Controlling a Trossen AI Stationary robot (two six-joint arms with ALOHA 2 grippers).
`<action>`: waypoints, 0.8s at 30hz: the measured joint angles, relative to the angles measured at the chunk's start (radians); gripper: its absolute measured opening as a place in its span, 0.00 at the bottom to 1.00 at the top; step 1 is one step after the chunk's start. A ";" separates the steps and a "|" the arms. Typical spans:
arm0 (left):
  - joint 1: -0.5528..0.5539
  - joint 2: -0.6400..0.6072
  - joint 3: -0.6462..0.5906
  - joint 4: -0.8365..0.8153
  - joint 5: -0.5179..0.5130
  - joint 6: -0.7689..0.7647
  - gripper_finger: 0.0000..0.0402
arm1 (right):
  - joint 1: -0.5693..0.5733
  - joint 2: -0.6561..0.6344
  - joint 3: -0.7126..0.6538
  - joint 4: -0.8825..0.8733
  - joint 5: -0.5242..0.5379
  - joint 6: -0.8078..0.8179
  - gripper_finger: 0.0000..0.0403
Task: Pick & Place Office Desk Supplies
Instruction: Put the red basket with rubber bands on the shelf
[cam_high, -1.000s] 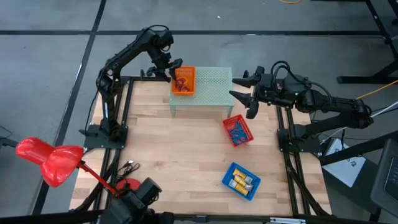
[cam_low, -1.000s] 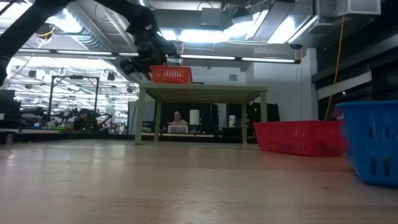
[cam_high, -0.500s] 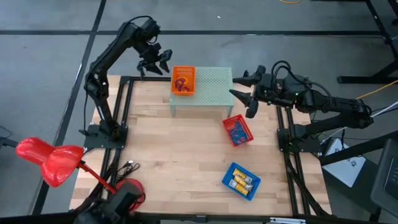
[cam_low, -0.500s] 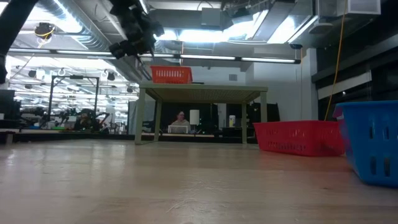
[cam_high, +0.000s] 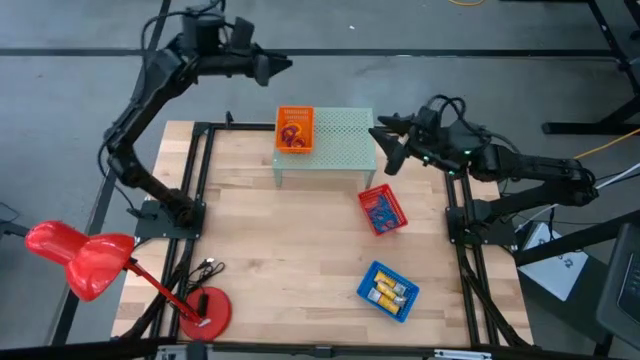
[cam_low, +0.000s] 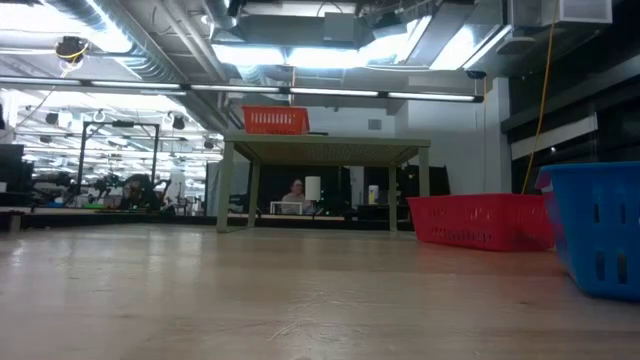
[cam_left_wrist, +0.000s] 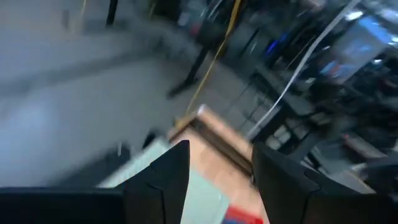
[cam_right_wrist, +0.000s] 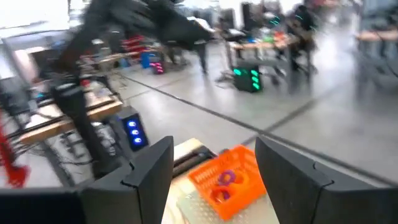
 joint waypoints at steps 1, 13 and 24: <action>-0.019 -0.017 0.000 0.033 -0.017 0.020 0.42 | -0.006 0.011 0.000 -0.011 0.017 0.028 0.57; -0.198 -0.143 0.000 -0.141 -0.215 0.197 0.42 | -0.047 0.146 0.000 -0.718 0.051 0.535 0.52; -0.250 -0.167 -0.042 -0.142 -0.258 0.240 0.42 | -0.028 0.132 0.000 -1.117 -0.079 0.812 0.52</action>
